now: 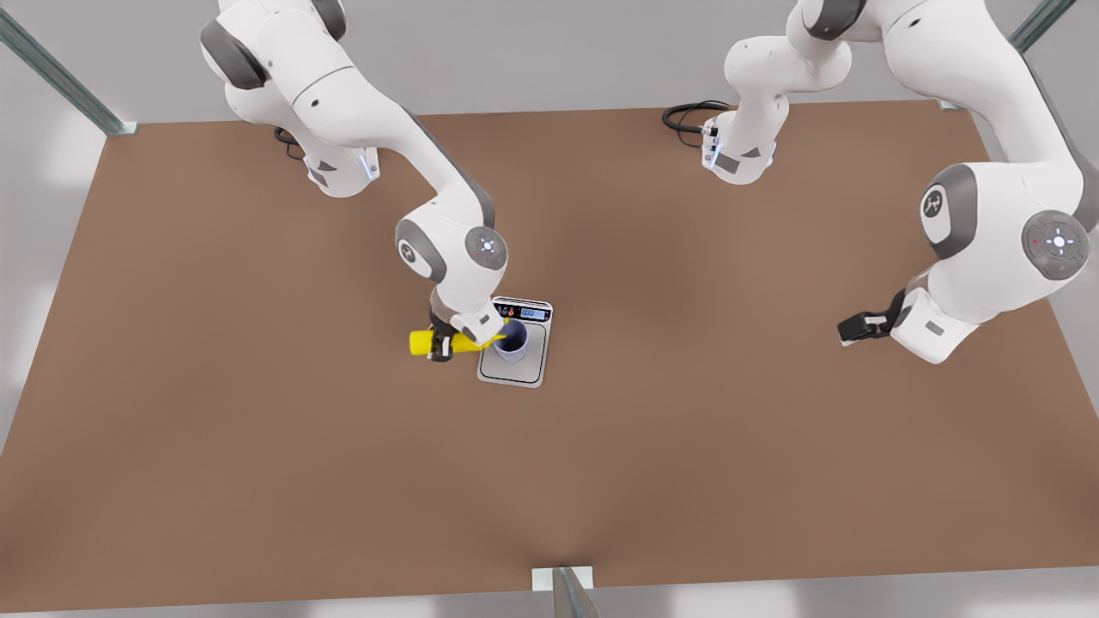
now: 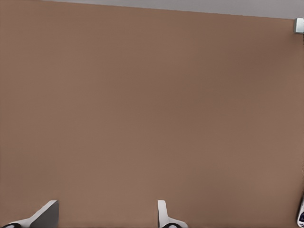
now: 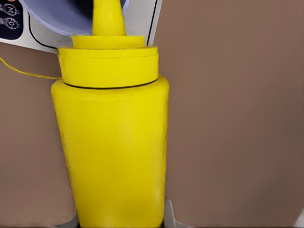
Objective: Move cup to the weight, pick up sauce bottle, pour sauce
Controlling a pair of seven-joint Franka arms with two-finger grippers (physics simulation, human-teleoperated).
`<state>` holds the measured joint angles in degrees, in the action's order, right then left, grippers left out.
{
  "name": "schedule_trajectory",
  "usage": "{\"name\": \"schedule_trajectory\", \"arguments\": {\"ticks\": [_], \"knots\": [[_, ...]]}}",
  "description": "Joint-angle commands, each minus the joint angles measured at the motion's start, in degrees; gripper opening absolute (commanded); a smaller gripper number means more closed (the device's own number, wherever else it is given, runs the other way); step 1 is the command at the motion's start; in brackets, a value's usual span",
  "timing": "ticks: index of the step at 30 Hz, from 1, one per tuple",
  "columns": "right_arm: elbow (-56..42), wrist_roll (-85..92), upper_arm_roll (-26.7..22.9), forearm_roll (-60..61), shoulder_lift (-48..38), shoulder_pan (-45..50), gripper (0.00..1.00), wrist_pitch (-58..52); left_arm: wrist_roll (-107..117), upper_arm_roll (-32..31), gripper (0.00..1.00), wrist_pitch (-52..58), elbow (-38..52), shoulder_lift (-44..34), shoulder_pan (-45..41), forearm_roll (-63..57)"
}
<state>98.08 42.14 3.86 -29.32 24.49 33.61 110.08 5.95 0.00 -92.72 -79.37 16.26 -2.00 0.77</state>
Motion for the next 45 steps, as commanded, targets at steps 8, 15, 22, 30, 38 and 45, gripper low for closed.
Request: {"name": "schedule_trajectory", "arguments": {"ticks": [8, 15, 22, 30, 38, 45], "knots": [[-2.99, 0.93, -0.08, -3.37, 3.9, 3.13, 0.6, -4.7, 1.43, 0.0, 1.0, 1.93, 0.09, -0.09, -0.64, -0.15], [-2.9, 1.01, -0.08, -4.34, 4.34, 3.13, 0.6, -5.75, 1.52, 0.0, 1.0, 1.84, 0.17, 0.0, -0.73, -0.06], [-2.99, 2.16, 0.01, -5.48, 4.34, 3.21, 0.6, -6.81, 1.43, 0.0, 1.0, 1.84, 0.18, 0.0, -0.73, 0.02], [-5.36, 1.8, -0.43, -1.18, 4.07, 2.25, 0.6, -6.72, 2.04, 0.0, 1.0, 1.84, 0.35, -0.09, -0.73, 0.02], [-5.8, 13.05, -0.08, 16.22, 1.88, -10.84, 0.6, -3.82, 1.95, 0.0, 1.0, 1.75, 0.35, 0.08, -0.73, -0.06], [-3.43, 39.5, -0.43, 42.23, 1.18, -23.76, 0.6, -0.22, 1.96, 0.0, 1.0, 1.67, 0.35, 0.43, -0.73, -0.06]]}}
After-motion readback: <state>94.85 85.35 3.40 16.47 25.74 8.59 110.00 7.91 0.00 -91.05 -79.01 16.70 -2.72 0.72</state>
